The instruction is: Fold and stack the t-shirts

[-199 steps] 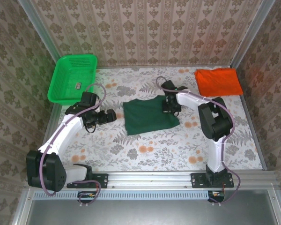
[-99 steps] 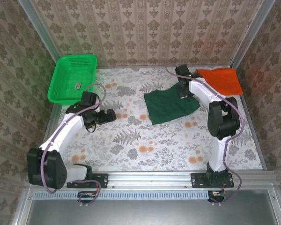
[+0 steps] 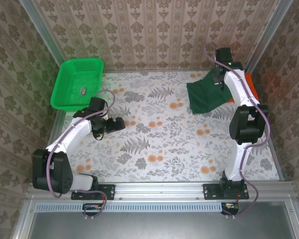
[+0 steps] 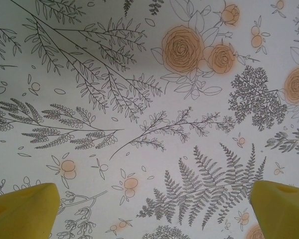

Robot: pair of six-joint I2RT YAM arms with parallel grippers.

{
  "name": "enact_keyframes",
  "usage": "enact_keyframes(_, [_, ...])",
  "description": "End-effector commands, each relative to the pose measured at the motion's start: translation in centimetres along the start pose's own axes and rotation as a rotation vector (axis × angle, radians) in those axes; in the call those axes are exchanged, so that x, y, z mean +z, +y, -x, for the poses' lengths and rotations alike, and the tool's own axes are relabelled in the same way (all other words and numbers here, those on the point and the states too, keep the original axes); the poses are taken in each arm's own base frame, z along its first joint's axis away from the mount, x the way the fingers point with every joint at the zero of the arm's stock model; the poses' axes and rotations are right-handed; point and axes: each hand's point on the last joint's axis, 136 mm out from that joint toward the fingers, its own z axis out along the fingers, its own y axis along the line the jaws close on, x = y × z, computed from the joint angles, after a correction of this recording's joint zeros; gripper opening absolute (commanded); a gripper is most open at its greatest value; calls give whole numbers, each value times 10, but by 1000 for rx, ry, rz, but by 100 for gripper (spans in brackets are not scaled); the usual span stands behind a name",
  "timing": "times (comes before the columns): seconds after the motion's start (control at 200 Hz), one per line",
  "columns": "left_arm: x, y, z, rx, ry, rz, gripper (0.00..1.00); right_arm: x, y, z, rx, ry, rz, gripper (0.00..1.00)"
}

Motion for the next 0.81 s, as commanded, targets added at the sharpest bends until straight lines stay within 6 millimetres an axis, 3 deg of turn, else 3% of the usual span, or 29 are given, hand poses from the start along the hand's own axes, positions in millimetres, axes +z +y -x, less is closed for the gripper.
enact_keyframes(0.0, [-3,-1,7,7,-3,-3,100,-8,-3,19,-42,-47,7,0])
enact_keyframes(0.395, [7,3,4,-5,32,9,100,-17,-42,47,-43,-110,-46,0])
enact_keyframes(0.8, [13,8,-2,-12,70,27,100,6,-94,49,79,-110,-72,0])
